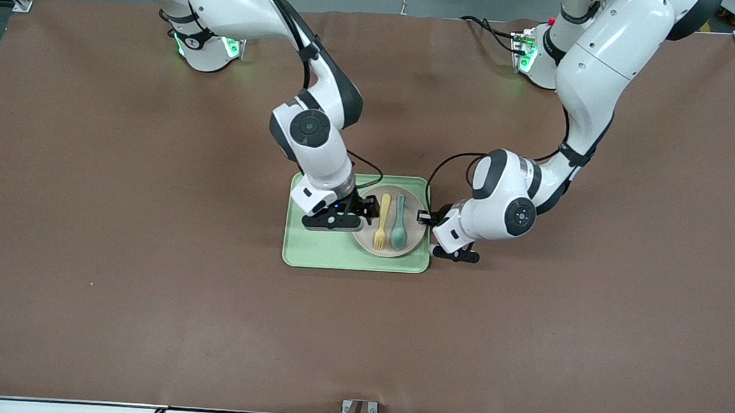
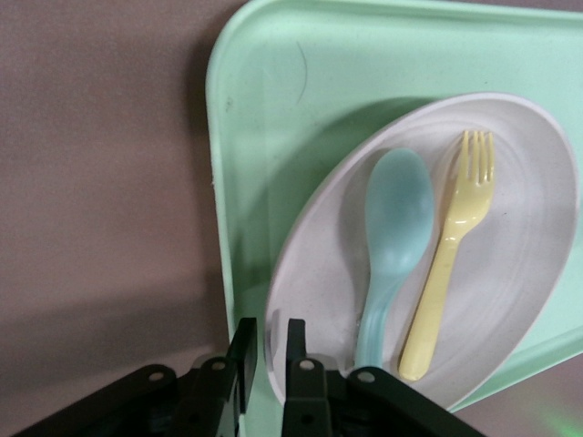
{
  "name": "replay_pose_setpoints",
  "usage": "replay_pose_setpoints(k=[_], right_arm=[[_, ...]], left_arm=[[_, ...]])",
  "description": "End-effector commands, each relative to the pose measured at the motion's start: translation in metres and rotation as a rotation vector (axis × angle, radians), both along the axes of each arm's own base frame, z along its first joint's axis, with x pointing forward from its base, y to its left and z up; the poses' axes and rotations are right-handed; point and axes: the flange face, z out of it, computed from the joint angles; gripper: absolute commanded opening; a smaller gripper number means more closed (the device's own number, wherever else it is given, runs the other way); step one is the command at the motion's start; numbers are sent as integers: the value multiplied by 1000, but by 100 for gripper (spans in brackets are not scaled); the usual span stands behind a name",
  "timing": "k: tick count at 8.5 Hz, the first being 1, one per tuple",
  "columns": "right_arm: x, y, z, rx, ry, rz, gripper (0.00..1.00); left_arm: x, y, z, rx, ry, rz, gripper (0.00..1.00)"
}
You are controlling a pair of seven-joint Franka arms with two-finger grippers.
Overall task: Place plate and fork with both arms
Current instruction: 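Open the left gripper while the right gripper grasps the yellow fork, then lift the fork with the right gripper while the left gripper withdraws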
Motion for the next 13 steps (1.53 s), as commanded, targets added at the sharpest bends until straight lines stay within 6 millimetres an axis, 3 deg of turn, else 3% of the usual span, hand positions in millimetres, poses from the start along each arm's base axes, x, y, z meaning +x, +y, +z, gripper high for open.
replay_pose_setpoints(k=[1,3,6,7,9,11,13], right_arm=[[-6,23,-19,3,-8,-11,72],[-19,41,-40,-10,5,4,58],[-46,65,-55,-30,23,27,57],[-53,70,-62,-43,23,29,57],[-68,79,-76,-85,10,13,53],[-71,79,-80,-106,19,18,52],[-74,76,-85,-155,38,21,12]], left_arm=[[8,9,17,-11,-17,30,40],[32,41,50,-14,-83,64,55],[75,130,141,22,-254,166,65],[81,153,172,44,-311,189,68],[82,203,221,76,-344,237,77],[66,251,287,170,-374,239,100],[36,286,354,255,-402,231,100]])
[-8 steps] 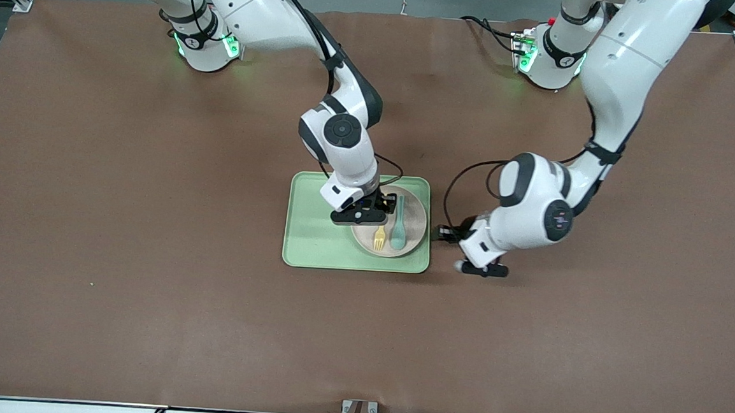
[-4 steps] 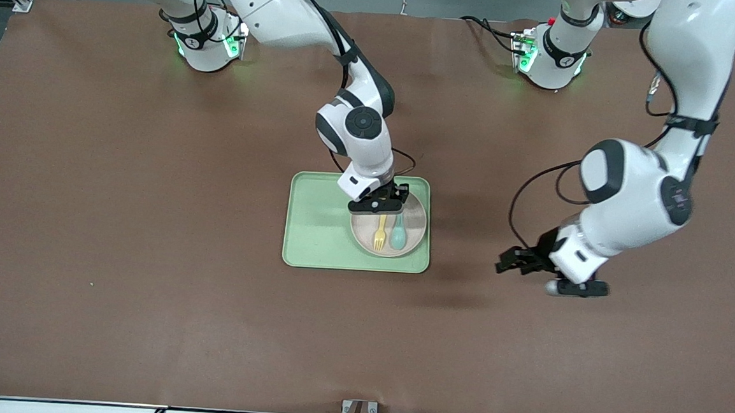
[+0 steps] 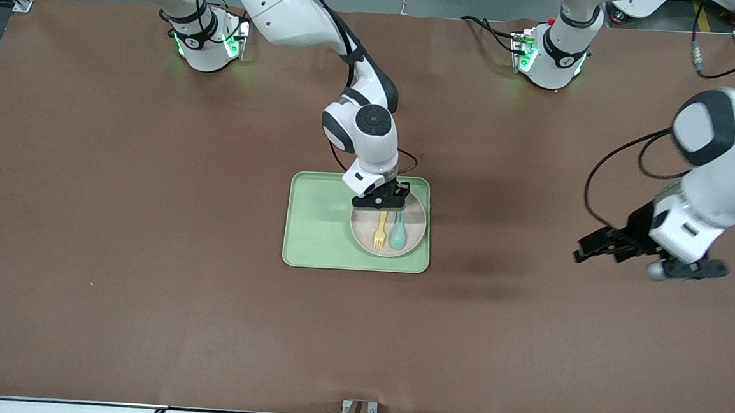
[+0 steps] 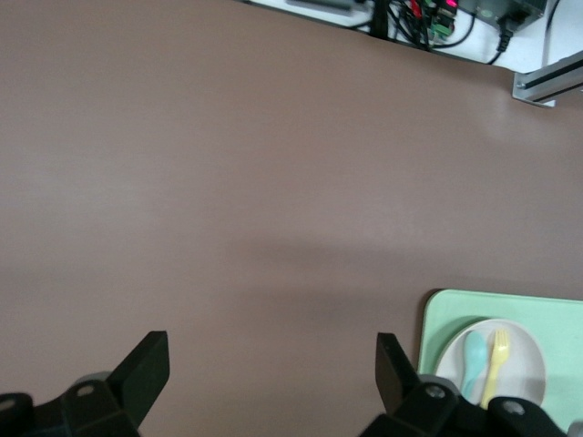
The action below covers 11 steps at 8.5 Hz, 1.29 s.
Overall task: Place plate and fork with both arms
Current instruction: 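Lift the fork with the right gripper while the left gripper withdraws, then lower the fork onto the tray beside the plate, open the right gripper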
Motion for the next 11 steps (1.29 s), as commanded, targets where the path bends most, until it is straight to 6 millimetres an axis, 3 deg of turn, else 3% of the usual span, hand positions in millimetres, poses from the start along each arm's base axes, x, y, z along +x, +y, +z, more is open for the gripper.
replay_pose_setpoints(k=[1,4,6,8,11], right_arm=[[-7,3,-6,-50,-15,-7,3],[-1,1,8,-28,-18,-46,0],[12,-7,49,-8,-14,-66,0],[32,-35,80,-20,18,-80,0],[51,-110,61,-81,80,-57,0]], left_arm=[[-38,15,57,80,-27,-17,100],[-63,14,98,160,39,-77,100],[-75,22,124,219,116,-102,100],[-74,27,143,226,76,-106,100],[-72,29,153,214,55,-114,100]])
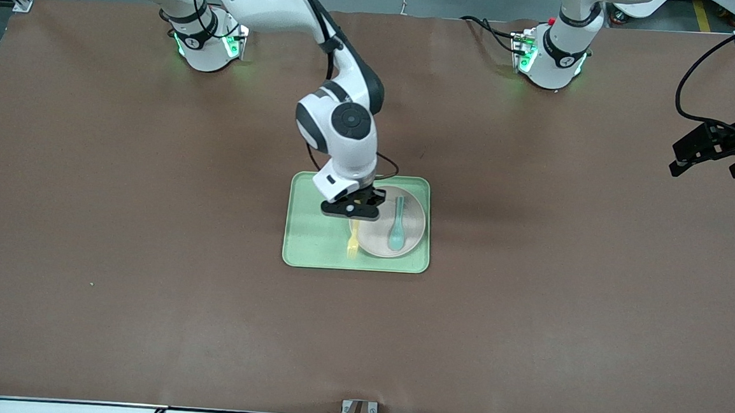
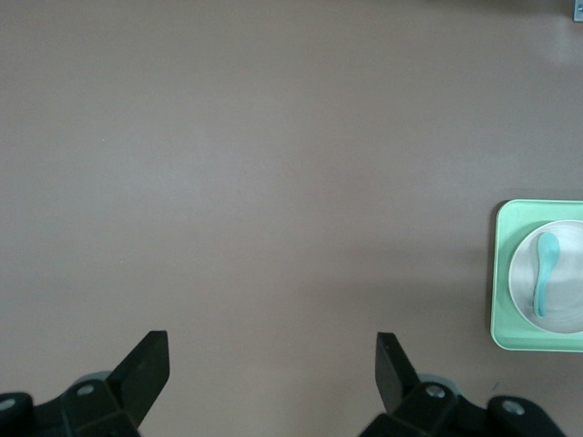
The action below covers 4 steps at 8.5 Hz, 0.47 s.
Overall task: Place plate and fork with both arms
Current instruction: 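Lower the fork onto the tray beside the plate, open the right gripper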
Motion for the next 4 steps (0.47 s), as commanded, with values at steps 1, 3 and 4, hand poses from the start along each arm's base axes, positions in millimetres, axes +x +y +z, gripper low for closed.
replay_pose_setpoints(k=[1,3,4], right_arm=[[2,-48,-13,-19,51,26,0],[-8,-64,-35,-50,92,66,0],[-12,-64,-38,-54,101,70,0]], left_arm=[[0,2,9,23,-2,-59,100],[0,5,8,14,0,-60,100],[1,8,7,14,2,-54,100]])
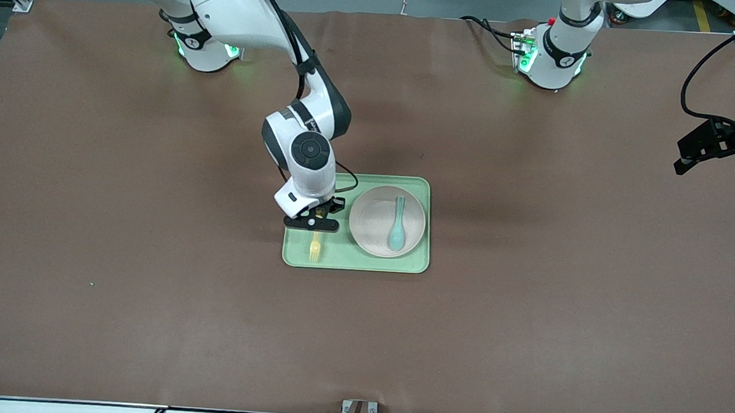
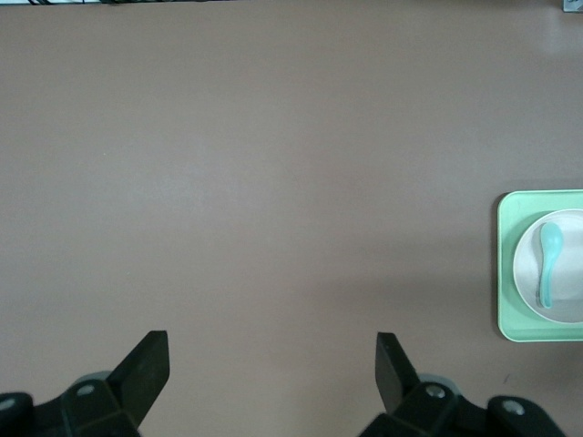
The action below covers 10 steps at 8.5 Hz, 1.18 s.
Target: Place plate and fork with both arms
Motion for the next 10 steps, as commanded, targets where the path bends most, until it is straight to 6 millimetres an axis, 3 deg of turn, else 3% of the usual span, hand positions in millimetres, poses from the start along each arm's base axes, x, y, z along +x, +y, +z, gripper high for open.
replay_pose_setpoints(k=[1,2,3,4,5,7,9,10], right_arm=[[-19,-1,4,14,21,27,2],[-26,1,-2,10,35,35,29],[-27,0,-2,7,39,35,81],[-26,1,3,11,37,35,94],[-15,-6,33,39,14,14,98],[20,-76,147,102,24,-67,99],[41,-168,254,194,23,-126,99],[47,-228,302,196,63,-120,99]], left_arm=[[1,4,4,7,8,-4,100],[1,3,4,7,8,-6,100],[1,3,4,7,8,-8,100],[1,3,5,7,6,-8,100],[0,2,6,7,5,-9,100],[2,-4,3,8,8,-26,100],[9,-9,-5,7,6,-32,100],[9,-9,-3,7,3,-32,100]])
